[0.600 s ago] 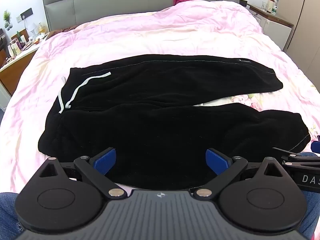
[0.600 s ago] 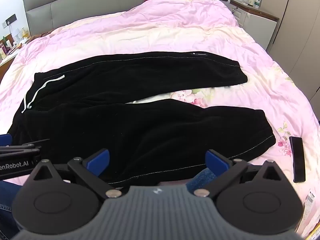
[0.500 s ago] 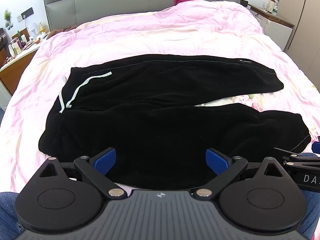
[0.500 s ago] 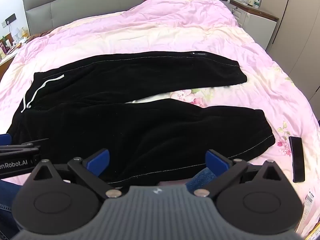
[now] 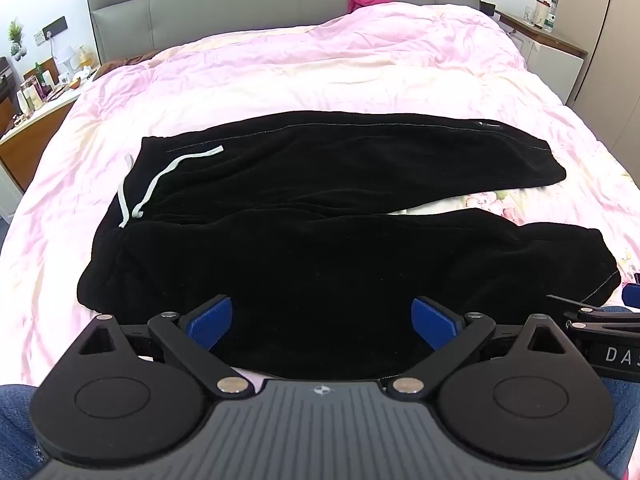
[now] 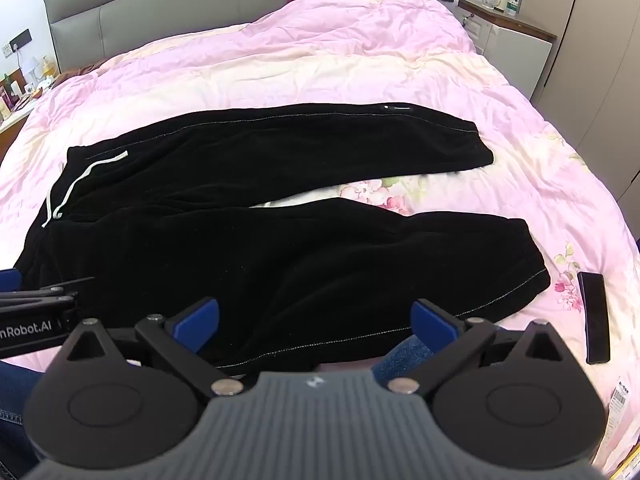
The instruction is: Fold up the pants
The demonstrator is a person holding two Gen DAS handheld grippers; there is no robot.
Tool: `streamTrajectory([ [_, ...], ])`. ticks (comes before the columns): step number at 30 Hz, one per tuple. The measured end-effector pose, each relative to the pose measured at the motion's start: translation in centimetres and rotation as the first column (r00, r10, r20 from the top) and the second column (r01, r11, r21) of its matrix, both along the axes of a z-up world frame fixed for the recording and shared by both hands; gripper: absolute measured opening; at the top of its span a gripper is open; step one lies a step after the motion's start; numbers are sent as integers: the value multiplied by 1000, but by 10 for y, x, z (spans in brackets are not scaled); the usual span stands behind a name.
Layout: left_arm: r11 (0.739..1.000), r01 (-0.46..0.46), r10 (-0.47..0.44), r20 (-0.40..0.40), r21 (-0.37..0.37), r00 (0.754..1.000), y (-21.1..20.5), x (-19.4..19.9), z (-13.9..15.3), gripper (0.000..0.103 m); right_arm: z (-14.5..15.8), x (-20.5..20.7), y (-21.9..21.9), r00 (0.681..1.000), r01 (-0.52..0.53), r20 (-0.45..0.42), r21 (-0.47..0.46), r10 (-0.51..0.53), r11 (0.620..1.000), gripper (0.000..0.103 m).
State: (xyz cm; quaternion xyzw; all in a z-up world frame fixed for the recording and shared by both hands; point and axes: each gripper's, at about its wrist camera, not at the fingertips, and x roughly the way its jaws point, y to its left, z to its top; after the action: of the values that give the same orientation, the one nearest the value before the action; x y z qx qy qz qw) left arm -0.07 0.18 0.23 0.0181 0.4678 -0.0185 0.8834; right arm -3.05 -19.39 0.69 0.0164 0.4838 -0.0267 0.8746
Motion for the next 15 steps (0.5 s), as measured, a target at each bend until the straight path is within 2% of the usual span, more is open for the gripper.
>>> streamTrajectory([
  [15,1000,5,-5,5,-2,1000,-5,0,0,103,-1,0,0,1000,-1,1,2,1,1000,98],
])
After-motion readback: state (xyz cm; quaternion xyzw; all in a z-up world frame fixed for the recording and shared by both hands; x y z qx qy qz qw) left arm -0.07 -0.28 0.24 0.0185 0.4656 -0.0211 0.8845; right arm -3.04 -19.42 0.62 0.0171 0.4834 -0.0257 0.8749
